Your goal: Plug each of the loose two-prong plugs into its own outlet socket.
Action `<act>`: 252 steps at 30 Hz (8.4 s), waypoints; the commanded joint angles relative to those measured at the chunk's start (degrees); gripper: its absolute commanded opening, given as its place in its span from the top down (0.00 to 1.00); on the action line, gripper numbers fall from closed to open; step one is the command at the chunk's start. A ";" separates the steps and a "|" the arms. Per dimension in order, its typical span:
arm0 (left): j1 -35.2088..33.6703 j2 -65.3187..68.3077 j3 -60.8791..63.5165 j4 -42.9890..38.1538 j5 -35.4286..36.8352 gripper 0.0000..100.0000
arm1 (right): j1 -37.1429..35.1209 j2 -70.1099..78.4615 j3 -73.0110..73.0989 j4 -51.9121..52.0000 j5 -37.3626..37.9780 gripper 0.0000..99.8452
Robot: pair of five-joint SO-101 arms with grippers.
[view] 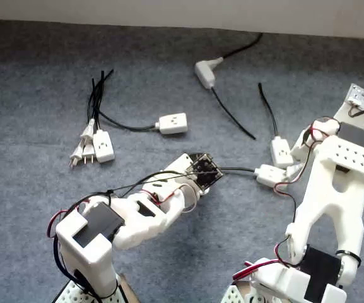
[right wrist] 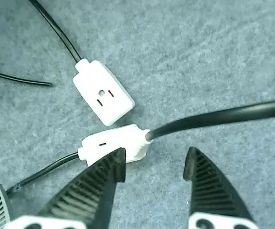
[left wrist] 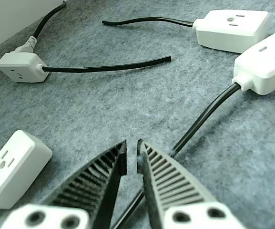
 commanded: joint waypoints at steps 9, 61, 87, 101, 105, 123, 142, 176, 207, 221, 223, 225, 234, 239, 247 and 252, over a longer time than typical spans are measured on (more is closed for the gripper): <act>0.48 -0.75 -0.66 -1.41 -0.62 0.93 | 0.57 0.31 -2.95 0.48 3.43 0.83; 0.48 -0.92 -0.57 -1.41 -0.62 0.93 | 0.22 12.53 -4.88 -5.67 1.76 0.88; 0.48 -0.92 -0.48 -1.41 -0.62 0.93 | -1.80 12.53 -2.86 -5.67 1.67 0.97; 0.48 -0.92 -0.48 -1.41 -0.62 0.93 | -1.71 12.26 1.01 -5.58 1.93 0.99; 0.48 -0.92 -0.48 -1.41 -0.62 0.93 | -1.98 12.26 1.10 -5.49 1.93 0.99; 0.48 -0.92 -0.57 -1.41 -0.62 0.93 | -6.64 12.62 4.44 -3.82 2.11 0.99; 0.57 -0.92 -0.57 -1.41 -0.62 0.93 | -10.59 12.70 14.90 -7.60 2.11 0.99; 0.48 -0.92 -0.75 -1.41 -0.62 0.93 | -11.47 6.90 19.91 -10.77 2.20 0.83; -0.04 -1.01 -0.84 -1.41 -0.53 0.93 | 6.20 3.82 -6.64 4.53 13.80 0.83; -9.54 -1.10 -1.54 -25.76 -0.26 0.94 | 7.43 19.47 -6.73 4.09 8.97 0.83; -12.00 -1.10 -1.54 -29.80 -0.53 0.94 | 5.49 18.95 -6.46 4.09 8.18 0.83; -14.81 -1.19 -1.89 -33.23 -0.53 0.94 | 3.47 19.12 -5.76 4.00 6.24 0.83; -34.59 -8.75 -9.10 -6.77 1.85 0.93 | -0.66 18.59 7.60 -9.19 5.01 0.83; -41.10 -13.85 -9.63 20.04 5.63 0.93 | -0.75 18.59 12.79 -15.60 2.46 0.83; -48.13 -18.42 -12.79 53.45 -0.62 0.93 | -1.63 18.51 13.93 -17.98 2.02 0.83; -48.84 -18.24 -18.59 63.21 -2.64 0.93 | -1.63 18.51 13.93 -18.07 1.93 0.83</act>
